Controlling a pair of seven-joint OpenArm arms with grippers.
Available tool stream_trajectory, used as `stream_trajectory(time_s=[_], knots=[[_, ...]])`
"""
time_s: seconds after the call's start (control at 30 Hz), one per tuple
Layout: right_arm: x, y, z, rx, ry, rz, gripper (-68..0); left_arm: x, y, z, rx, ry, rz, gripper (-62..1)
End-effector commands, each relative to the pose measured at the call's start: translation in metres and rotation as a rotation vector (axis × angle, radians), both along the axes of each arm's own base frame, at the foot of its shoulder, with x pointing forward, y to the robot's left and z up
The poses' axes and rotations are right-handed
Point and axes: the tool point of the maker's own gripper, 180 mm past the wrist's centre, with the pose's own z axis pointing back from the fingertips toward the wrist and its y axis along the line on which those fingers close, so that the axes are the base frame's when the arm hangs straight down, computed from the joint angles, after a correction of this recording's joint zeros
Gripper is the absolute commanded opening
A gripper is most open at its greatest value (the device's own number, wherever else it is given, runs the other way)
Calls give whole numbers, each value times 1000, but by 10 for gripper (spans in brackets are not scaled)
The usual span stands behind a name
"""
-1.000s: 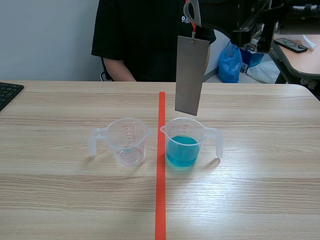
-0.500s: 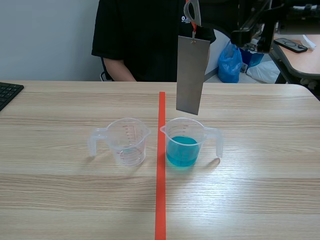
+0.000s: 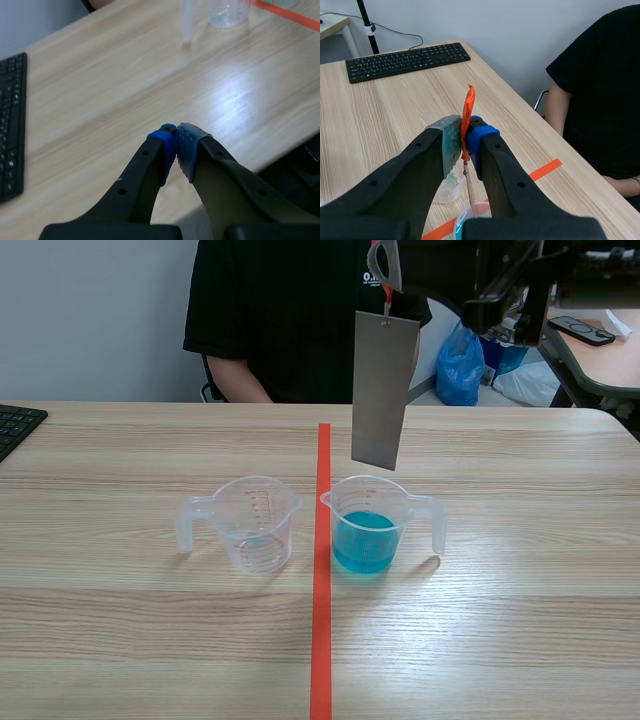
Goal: Do the redox reaction experiment.
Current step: 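Raise the plate and point at it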
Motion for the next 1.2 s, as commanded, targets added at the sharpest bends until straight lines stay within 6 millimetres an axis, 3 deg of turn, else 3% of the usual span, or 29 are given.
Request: stream_trajectory(time_s=[0.0,0.17,0.43,0.57,0.83,1.17], knots=[[0,-1,11,15,-31,5,-660,23,2,8,-7,-31,-23,-581],[0,-1,11,15,-31,5,-660,73,3,12,-27,29,-99,-582],[0,-1,11,15,-31,6,-660,143,-7,64,-164,-31,-188,-582],[0,-1,11,15,-31,6,-660,173,-19,74,-149,-52,-218,-582],[0,-1,11,15,-31,6,-660,213,-70,70,-169,-24,-306,-581],[0,-1,11,15,-31,6,-660,238,-148,60,-214,22,-427,-579]])
